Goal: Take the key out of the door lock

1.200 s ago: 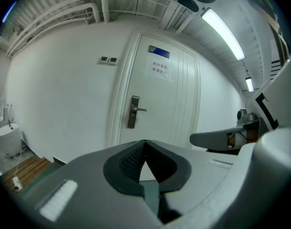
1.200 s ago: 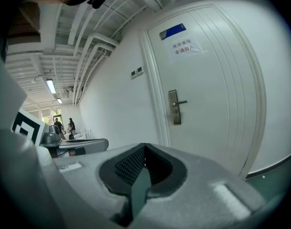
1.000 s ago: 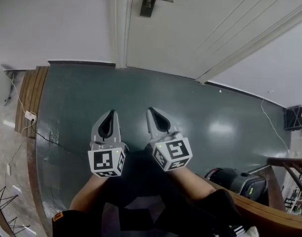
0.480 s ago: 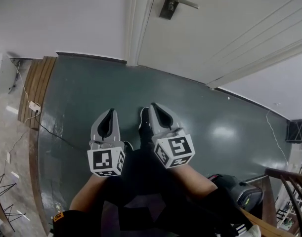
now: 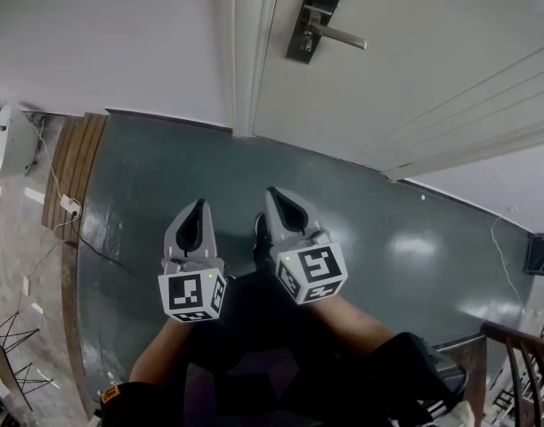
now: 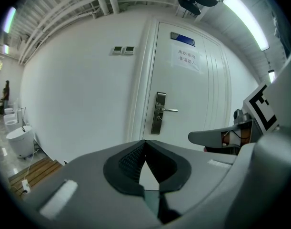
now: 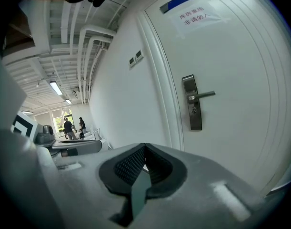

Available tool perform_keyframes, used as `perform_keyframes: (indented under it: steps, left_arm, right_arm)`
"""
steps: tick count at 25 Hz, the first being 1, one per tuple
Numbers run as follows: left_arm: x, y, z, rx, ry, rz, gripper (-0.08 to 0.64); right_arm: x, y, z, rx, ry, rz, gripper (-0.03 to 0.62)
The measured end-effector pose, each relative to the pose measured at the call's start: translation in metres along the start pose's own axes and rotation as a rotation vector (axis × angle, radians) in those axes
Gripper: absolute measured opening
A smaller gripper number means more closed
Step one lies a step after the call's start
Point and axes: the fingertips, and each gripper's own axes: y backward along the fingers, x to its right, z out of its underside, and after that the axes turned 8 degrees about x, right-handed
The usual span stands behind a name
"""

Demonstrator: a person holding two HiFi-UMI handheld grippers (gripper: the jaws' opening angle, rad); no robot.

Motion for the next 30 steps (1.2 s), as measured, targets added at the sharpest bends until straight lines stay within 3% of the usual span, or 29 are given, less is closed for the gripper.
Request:
perform_keyframes:
  steps: [7, 13, 21, 30]
  left_arm:
    - [0.019, -0.070, -0.012, -0.005, -0.027, -0.027, 0.017]
    - [0.035, -0.102, -0.015, 0.004, -0.056, -0.005, 0.018]
    - [0.048, -0.134, -0.014, 0.008, -0.083, 0.072, 0.018]
    - [0.030, -0.225, -0.024, -0.005, -0.082, 0.227, 0.018]
  right_arm:
    - [0.063, -0.045, -0.029, 0.016, -0.008, -0.025, -0.008]
    - [0.097, -0.054, -0.040, 0.051, -0.020, -0.003, -0.008]
    - [0.130, -0.064, -0.044, 0.077, -0.048, 0.074, -0.008]
    - [0.161, -0.118, -0.048, 0.039, -0.125, 0.191, -0.008]
